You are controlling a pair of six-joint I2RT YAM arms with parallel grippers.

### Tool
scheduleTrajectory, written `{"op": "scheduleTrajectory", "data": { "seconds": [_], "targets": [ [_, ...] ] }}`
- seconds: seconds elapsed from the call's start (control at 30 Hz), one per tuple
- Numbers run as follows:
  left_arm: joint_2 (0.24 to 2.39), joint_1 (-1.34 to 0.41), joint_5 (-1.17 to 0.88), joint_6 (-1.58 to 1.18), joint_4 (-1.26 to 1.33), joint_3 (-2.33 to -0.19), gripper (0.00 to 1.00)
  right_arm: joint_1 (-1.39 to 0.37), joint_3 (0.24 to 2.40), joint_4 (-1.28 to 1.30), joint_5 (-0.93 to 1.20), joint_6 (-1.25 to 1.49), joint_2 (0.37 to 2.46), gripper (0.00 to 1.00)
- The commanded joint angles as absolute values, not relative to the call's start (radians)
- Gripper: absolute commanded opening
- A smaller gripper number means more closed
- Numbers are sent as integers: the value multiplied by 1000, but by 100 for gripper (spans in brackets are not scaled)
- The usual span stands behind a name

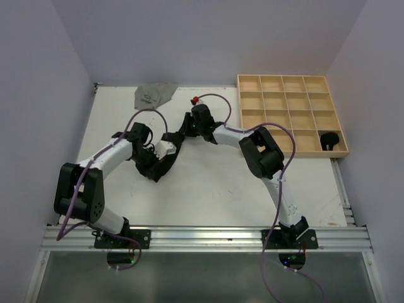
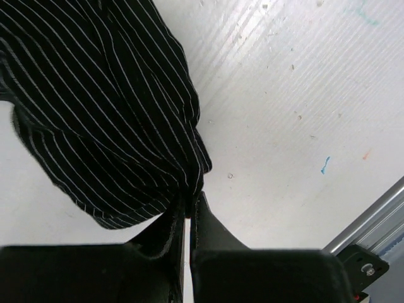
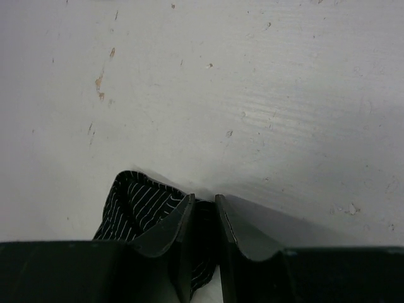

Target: Roll the underwear

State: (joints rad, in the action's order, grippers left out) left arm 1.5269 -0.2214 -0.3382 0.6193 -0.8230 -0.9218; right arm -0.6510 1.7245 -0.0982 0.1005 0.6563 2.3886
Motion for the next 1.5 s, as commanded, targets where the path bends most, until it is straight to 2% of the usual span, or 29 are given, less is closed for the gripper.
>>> {"op": "scheduleTrajectory", "data": {
  "seconds": [0.0,0.4,0.63,0.87,1.07,1.27,1.37,1.47],
  "targets": [
    [1485,-213,-388,569,-871,-1003,2,-657,1677,-38,109,620,2379,23],
    [1566,-213,-509,448,-770,-993,4,-657,1626,-51,115,611,2352,20],
    [1666,-213,-422,379,-687,-925,6,-657,1580,-51,106,609,2301,19],
    [1718,-203,-380,393,-706,-934,9,-608,1486,-72,149,627,2145,29],
    [1723,-202,-373,425,-718,-931,13,-583,1483,-66,206,686,2120,46],
    [1718,-201,-350,451,-716,-917,13,-575,1414,-89,164,747,2046,46],
    [1726,-201,-353,454,-718,-919,13,-575,1408,-110,238,781,2045,43],
    [1730,-201,-356,457,-719,-923,14,-589,1390,-143,299,859,2059,46]
  ]
}}
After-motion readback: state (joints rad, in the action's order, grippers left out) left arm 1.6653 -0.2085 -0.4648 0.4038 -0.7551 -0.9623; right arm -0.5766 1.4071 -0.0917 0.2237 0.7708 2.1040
